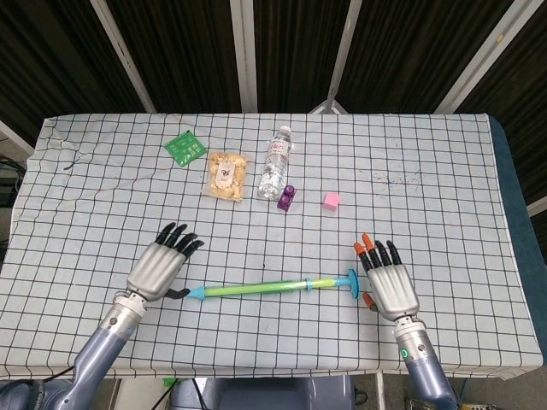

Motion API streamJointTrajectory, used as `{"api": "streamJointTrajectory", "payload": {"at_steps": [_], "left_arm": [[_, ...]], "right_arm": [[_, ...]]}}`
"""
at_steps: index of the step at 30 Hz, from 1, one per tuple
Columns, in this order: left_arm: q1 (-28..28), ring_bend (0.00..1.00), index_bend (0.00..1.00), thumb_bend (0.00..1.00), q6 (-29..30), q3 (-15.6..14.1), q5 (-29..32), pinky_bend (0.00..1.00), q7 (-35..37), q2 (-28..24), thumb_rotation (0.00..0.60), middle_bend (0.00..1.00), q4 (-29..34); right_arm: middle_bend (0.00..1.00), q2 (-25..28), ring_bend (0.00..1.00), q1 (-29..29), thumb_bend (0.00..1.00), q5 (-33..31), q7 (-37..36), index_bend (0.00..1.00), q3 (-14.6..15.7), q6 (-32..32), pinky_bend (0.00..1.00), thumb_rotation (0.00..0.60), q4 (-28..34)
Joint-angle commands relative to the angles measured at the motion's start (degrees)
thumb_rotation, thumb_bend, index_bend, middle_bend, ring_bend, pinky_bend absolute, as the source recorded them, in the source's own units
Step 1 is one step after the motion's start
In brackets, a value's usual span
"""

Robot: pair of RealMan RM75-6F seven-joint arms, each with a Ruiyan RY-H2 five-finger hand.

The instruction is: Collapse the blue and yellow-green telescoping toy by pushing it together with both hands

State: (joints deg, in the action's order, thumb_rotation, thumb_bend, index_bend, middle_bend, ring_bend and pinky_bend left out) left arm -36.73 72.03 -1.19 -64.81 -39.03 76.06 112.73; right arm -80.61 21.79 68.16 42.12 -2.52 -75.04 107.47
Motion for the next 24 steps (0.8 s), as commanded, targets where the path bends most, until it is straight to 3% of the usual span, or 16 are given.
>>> {"api": "streamJointTrajectory", "payload": {"at_steps": [1, 4, 11, 16, 24], "left_arm": [[5.3, 0.02, 0.17, 0.15, 6.2, -3.8, -6.2, 0.0, 3.3, -4.7, 0.6, 0.08, 2.5], [8.5, 0.0, 0.13, 0.14, 9.6, -5.9, -9.9, 0.0, 6.5, -7.2, 0.6, 0.04, 2.9], [16.8, 0.0, 0.12, 0.13, 18.8, -10.0, -16.3, 0.0, 15.0, -12.7, 0.6, 0.03, -1.6], [22.7, 0.0, 0.1, 0.13, 25.2, -11.1, -20.1, 0.0, 22.8, -13.6, 0.6, 0.02, -6.0], [29.0, 0.0, 0.04, 0.13, 30.9, -11.5, -23.3, 0.0, 29.7, -13.1, 0.6, 0.0, -13.7]], "right_arm": [[0.0, 3.7, 0.0, -2.7, 0.28, 2.9, -5.8, 0.0, 1.6, -2.2, 0.0, 0.6, 0.7], [0.0, 6.1, 0.0, -4.1, 0.27, 5.9, -8.6, 0.0, 2.8, -3.6, 0.0, 0.6, -0.2], [0.0, 11.7, 0.0, -9.6, 0.27, 11.5, -18.3, 0.0, 5.2, -10.7, 0.0, 0.6, -3.2], [0.0, 13.7, 0.0, -13.7, 0.27, 15.3, -24.7, 0.0, 5.3, -17.4, 0.0, 0.6, -7.5], [0.0, 14.8, 0.0, -18.6, 0.27, 18.5, -29.5, 0.0, 5.8, -24.1, 0.0, 0.6, -14.1]]}}
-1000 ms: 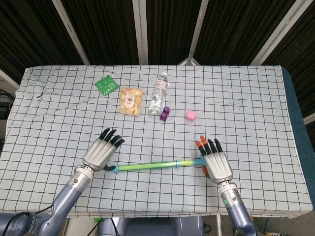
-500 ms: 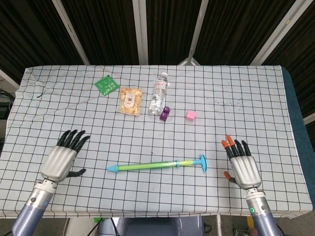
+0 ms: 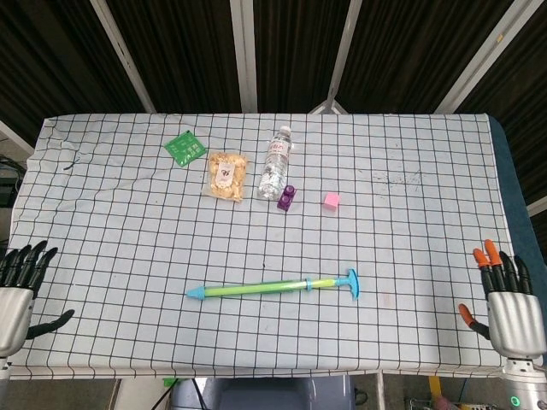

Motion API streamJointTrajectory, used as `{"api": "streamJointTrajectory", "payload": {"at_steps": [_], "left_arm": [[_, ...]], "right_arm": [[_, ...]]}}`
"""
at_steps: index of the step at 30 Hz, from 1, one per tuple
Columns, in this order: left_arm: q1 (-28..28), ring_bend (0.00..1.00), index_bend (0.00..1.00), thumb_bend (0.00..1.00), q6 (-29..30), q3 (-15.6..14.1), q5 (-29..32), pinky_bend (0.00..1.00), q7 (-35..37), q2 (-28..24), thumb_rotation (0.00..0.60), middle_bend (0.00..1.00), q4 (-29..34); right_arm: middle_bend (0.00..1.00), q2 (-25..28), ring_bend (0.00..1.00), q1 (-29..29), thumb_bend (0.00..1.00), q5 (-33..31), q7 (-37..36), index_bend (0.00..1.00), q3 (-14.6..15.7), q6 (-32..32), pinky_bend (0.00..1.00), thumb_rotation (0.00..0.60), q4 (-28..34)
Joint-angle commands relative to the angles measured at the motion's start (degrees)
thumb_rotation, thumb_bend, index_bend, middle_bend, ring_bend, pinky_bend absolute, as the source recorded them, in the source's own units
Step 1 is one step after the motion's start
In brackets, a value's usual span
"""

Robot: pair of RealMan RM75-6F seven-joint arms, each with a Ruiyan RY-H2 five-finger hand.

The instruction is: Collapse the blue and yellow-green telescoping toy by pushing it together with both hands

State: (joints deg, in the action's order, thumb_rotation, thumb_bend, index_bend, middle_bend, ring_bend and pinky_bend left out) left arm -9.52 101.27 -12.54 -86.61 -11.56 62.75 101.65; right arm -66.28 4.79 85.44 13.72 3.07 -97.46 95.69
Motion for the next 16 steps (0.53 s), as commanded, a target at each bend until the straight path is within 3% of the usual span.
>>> {"api": "streamJointTrajectory", "payload": {"at_steps": [1, 16], "left_arm": [[2.4, 0.0, 0.04, 0.13, 1.9, 0.0, -1.8, 0.0, 2.8, 0.4, 0.6, 0.0, -3.7], [4.3, 0.0, 0.03, 0.13, -1.6, 3.1, -1.1, 0.0, 6.6, 0.9, 0.6, 0.0, -7.5]], "right_arm": [[0.0, 0.5, 0.0, -2.0, 0.27, 1.1, -1.6, 0.0, 0.1, -1.9, 0.0, 0.6, -2.7], [0.0, 0.2, 0.0, -2.6, 0.27, -1.6, -1.3, 0.0, -2.8, 1.0, 0.0, 0.6, -0.2]]}}
